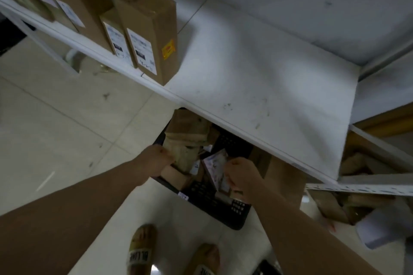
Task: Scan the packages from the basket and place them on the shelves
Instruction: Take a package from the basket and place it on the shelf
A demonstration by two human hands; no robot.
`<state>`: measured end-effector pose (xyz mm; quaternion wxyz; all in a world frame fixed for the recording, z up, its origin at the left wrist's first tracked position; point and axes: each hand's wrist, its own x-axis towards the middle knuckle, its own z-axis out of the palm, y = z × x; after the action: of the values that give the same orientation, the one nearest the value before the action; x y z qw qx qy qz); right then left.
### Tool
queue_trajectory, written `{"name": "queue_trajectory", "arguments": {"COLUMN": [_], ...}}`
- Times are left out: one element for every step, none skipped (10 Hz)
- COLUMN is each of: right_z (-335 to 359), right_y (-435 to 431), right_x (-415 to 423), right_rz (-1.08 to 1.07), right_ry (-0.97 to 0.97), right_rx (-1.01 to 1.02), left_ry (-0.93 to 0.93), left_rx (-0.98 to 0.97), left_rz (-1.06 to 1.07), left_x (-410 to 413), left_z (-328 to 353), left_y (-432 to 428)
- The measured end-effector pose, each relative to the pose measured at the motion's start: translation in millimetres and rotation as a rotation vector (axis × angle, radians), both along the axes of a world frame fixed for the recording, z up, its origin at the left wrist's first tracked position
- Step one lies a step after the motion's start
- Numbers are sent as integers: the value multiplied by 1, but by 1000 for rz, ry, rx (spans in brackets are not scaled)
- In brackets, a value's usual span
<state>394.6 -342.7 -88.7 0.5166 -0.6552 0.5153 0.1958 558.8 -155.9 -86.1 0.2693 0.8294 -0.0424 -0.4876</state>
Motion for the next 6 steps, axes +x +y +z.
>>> {"name": "queue_trajectory", "arguments": {"right_z": [-50,-97,-131,-165,-200,-215], "right_y": [-12,-18,-19,-22,-19,-8], "right_x": [35,62,82,102,115,114], "right_rz": [-14,-35,-67,-98,-153,-203], "right_ry": [-17,-69,-138,-226,-271,-327], "right_rx": [1,19,52,105,149,149], "left_ry": [-5,-4,17,-10,22,95], "left_rx": [-47,-82,-109,-122,-139,-193], "left_rz": [101,198,280,321,514,620], "left_x": [35,61,83,97,98,97], "left_z": [-59,-104,-150,-193,-214,-224], "left_y": [-13,-25,-36,-47,-56,-53]}}
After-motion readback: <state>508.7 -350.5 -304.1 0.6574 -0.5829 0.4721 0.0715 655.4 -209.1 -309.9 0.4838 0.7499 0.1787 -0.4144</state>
